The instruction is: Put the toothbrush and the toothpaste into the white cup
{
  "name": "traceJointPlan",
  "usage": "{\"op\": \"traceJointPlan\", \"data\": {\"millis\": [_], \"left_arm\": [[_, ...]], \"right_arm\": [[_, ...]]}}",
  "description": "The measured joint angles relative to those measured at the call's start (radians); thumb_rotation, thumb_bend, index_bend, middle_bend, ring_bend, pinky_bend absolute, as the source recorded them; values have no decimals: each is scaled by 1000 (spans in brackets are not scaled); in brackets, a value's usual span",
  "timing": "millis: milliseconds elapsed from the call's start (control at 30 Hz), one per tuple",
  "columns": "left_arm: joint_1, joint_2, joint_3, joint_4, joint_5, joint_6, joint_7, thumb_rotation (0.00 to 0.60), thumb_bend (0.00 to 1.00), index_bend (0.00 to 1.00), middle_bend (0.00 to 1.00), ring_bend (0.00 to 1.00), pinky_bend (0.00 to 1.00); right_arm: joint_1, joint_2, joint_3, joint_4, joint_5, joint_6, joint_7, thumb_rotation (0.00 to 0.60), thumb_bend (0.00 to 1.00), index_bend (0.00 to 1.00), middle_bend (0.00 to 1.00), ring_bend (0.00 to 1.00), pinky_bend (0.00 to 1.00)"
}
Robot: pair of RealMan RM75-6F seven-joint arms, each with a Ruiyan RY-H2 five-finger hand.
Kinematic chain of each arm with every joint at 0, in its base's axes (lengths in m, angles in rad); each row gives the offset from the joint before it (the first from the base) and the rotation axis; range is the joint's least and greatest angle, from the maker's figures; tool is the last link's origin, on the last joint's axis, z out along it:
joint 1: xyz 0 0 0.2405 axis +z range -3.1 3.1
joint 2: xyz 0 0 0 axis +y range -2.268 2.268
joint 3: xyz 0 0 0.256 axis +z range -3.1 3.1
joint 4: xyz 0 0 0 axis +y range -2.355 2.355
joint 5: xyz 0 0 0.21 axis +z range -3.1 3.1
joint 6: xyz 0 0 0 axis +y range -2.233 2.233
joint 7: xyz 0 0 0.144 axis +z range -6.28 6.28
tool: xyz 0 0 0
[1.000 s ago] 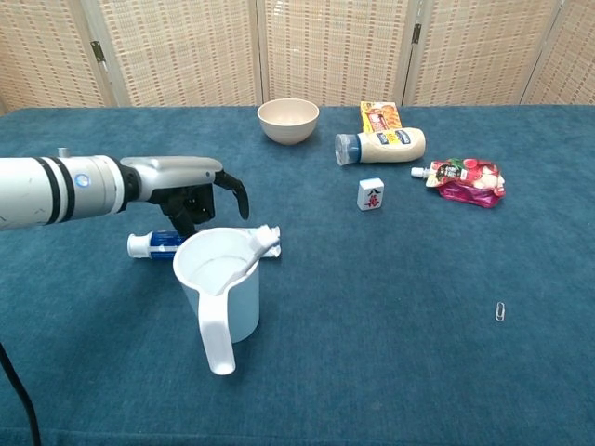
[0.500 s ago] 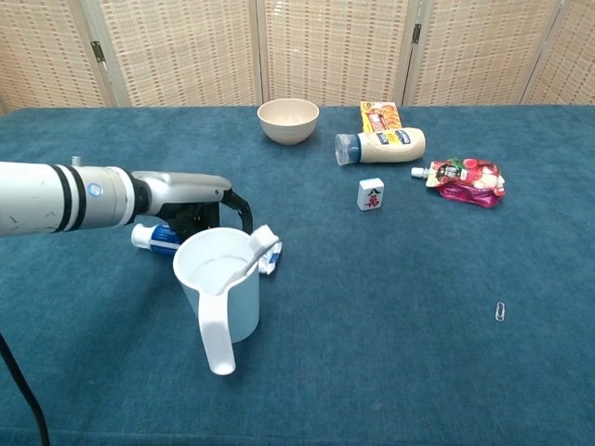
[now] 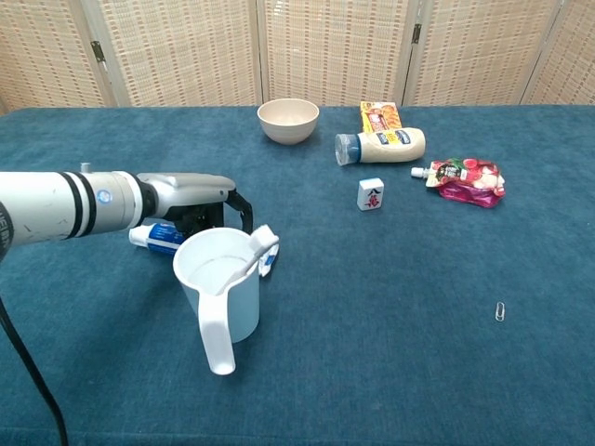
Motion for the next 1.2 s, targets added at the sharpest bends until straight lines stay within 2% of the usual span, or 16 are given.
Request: {"op": "traceJointPlan", "data": {"millis": [267,567,867,1200], "left_arm": [[23,1,-21,9,22,26,-52,600,379,574,950,887,975],[78,85,-82,-33,77,54,-235,600,380,599,957,889,976],[147,179,-151,-63,153,34,-536,600,398,630,960,890,977],[217,247,-204,-109,339,45,-1000,600,411,636,960,891,977]], "right_arm": [[1,2,2,-3,-1,1,-2,600,249,56,148,153,77],[3,3,1,-13,-12,4,-12,600,249,55,148,153,77],[11,4,3,-23,-17,-4,-22,600,249,55,148,153,77],[15,8,4,-41,-19,-6,-39,600,249,56,148,153,77]]}}
